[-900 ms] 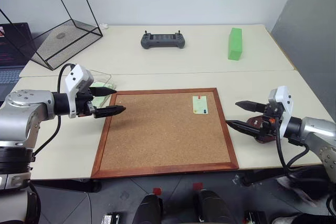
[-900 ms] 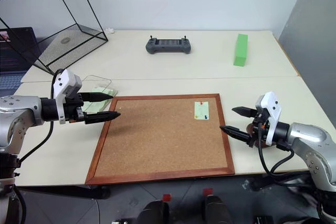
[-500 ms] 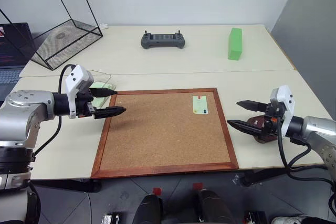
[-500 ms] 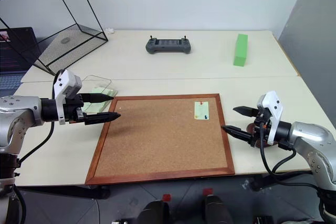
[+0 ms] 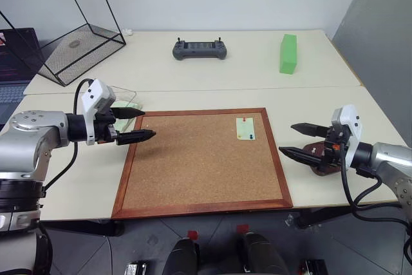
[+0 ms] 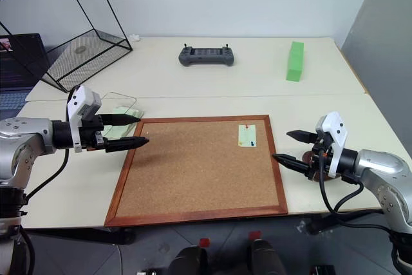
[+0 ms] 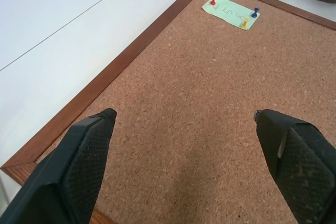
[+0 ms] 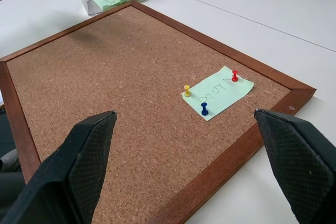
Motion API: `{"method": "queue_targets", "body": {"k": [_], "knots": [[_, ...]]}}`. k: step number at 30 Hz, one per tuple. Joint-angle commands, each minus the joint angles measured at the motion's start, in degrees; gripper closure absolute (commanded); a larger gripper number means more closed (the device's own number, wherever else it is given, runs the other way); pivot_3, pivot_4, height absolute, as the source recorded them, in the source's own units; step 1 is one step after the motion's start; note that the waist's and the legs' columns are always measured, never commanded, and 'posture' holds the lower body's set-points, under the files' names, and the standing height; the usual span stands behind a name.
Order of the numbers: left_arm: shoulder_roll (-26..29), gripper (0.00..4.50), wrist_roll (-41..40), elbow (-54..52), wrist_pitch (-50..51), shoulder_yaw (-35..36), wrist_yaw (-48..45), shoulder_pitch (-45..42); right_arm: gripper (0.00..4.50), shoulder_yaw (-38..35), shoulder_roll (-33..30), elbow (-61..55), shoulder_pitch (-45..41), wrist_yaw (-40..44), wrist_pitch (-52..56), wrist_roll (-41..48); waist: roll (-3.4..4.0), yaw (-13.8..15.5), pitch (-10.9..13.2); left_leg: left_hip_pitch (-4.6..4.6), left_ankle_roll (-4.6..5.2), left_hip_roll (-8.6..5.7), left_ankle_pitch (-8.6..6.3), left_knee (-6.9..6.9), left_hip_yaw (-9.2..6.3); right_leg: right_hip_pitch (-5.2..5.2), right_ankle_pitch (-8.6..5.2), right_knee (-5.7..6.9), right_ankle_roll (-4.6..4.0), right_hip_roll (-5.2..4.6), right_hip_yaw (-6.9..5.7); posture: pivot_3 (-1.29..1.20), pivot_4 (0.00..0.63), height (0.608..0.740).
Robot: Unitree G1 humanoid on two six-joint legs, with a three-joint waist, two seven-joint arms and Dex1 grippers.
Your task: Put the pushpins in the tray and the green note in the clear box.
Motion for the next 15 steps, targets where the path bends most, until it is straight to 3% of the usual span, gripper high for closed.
{"method": "queue_targets", "body": {"k": [1,4,15], "knots": [[0.03,0.00,-0.72,-0.29,0.11,0.71,-0.03,-1.86,0.04,-1.98,-0.33,-1.56,-0.38,-0.35,-0.83,0.05,0.00,-0.01,0.00,0.00,0.00,0.00,0.00,0.00,0.00,0.00,0.00,0.00,0.00,0.00,0.00,0.00,0.150,0.740],[-0.41,0.42,-1.03,-0.32,0.34,0.68,-0.30,-2.29,0.00,-2.03,-0.27,-1.61,-0.15,-0.67,-1.08,-0.22,0.00,0.00,0.00,0.00,0.00,0.00,0.00,0.00,0.00,0.00,0.00,0.00,0.00,0.00,0.00,0.00,0.150,0.740],[-4.04,2.68,-1.97,-0.22,0.34,0.62,1.37,-4.50,0.00,-0.58,1.10,-2.34,-0.72,-2.45,-0.99,-0.90,0.00,0.00,0.00,0.00,0.00,0.00,0.00,0.01,-0.02,0.01,0.00,0.03,0.00,0.00,-0.01,0.00,0.150,0.740]]}}
